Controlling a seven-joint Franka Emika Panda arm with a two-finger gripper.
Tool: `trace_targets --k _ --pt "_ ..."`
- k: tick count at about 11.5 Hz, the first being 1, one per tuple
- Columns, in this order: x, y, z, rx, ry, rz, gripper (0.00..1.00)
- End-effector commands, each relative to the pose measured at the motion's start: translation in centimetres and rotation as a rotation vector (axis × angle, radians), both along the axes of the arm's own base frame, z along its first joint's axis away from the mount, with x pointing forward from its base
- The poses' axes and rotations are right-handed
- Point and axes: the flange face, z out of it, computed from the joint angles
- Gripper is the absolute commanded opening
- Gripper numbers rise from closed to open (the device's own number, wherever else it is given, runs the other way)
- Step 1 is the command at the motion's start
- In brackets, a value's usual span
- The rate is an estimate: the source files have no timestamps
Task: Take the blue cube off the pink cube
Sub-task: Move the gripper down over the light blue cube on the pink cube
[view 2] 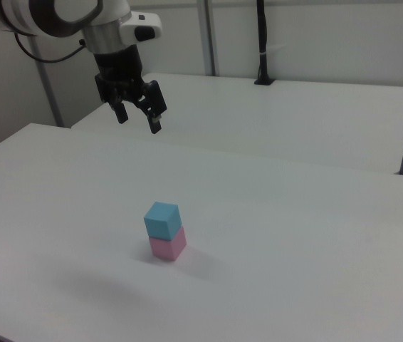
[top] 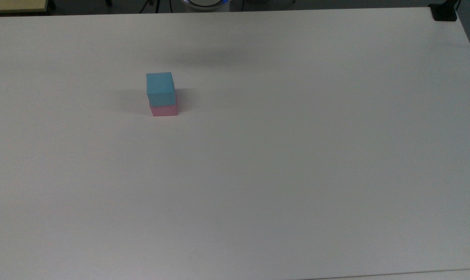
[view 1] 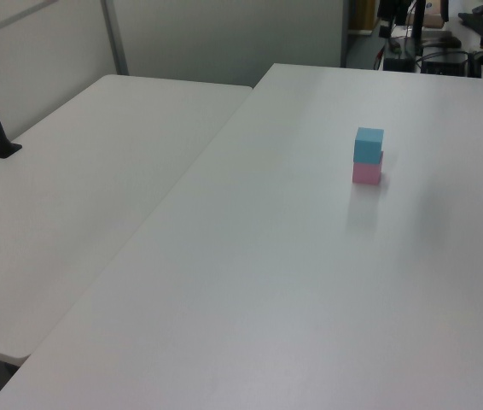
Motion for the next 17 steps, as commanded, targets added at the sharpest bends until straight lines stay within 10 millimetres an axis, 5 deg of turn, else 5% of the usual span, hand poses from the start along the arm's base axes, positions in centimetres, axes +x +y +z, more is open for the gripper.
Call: trace_targets --k 1,11,14,17 --pt "0.3 0.4 0.1 0.015 -0.005 0.012 1.0" --pt "0.3 0.4 -0.2 0.003 0.002 0.029 1.0" --pt "0.1 0.9 -4.0 -0.043 0.111 0.258 1.0" --pt "1.5 1.0 -9.4 -0.027 0.207 0.269 1.0"
